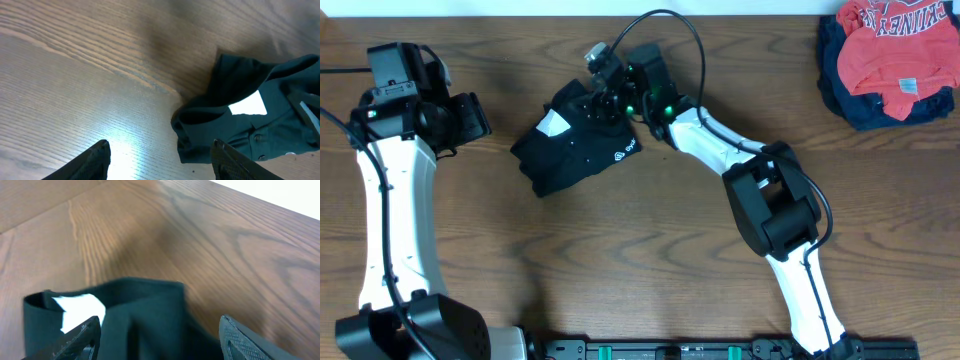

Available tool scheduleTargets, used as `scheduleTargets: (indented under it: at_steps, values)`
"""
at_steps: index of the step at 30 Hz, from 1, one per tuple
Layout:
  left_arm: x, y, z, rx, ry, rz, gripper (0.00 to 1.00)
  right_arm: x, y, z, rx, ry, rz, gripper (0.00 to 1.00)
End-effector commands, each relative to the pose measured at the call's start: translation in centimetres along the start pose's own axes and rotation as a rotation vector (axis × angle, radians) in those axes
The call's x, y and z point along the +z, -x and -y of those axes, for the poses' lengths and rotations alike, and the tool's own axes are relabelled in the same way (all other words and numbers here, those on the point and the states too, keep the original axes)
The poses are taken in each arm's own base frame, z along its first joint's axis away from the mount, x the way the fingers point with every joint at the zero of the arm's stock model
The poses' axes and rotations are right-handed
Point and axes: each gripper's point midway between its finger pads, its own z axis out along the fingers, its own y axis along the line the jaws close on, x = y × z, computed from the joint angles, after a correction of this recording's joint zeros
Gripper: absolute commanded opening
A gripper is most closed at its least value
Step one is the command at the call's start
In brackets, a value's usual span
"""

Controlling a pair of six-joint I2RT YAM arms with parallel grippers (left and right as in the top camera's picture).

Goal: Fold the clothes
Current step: 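Drag the folded shirt up toward the far edge with the right gripper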

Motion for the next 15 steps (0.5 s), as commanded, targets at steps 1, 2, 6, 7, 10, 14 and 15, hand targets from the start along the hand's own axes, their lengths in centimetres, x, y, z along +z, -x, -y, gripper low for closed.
scheduleTargets:
  at_steps: [1, 2, 6, 7, 10, 14, 15]
  values:
    - [0.9, -0.3, -0.3, 0.001, 0.006, -0.027, 0.66, 1.1, -0.8, -1.0, 0.005, 0.011, -0.018, 0.74]
    - [1.0, -0.4, -0.3, 0.001, 0.007, -0.03, 0.66, 1.2, -1.0, -0.8, 0.008, 0.002, -0.023, 0.75]
    - [1.0, -0.4, -0.3, 0.001, 0.007, -0.031, 0.66, 1.1, -1.5, 0.3, 0.016, -0.029, -0.029, 0.73]
    - [1.0, -0.4, -0.3, 0.001, 0.007, -0.031, 0.66, 0.9, -1.5, 0.8, 0.019, -0.045, -0.028, 0.68]
    - [1.0, -0.4, -0.3, 0.001, 0.007, -0.031, 0.66, 0.3, -1.4, 2.7, 0.03, -0.108, -0.022, 0.67]
    - [1.0, -0.3, -0.3, 0.001, 0.007, -0.028, 0.66, -0.2, -1.1, 3.8, 0.034, -0.129, -0.012, 0.72]
    - [1.0, -0.3, -0.3, 0.001, 0.007, -0.027, 0.66, -0.2, -1.2, 3.9, 0.035, -0.129, -0.013, 0.72]
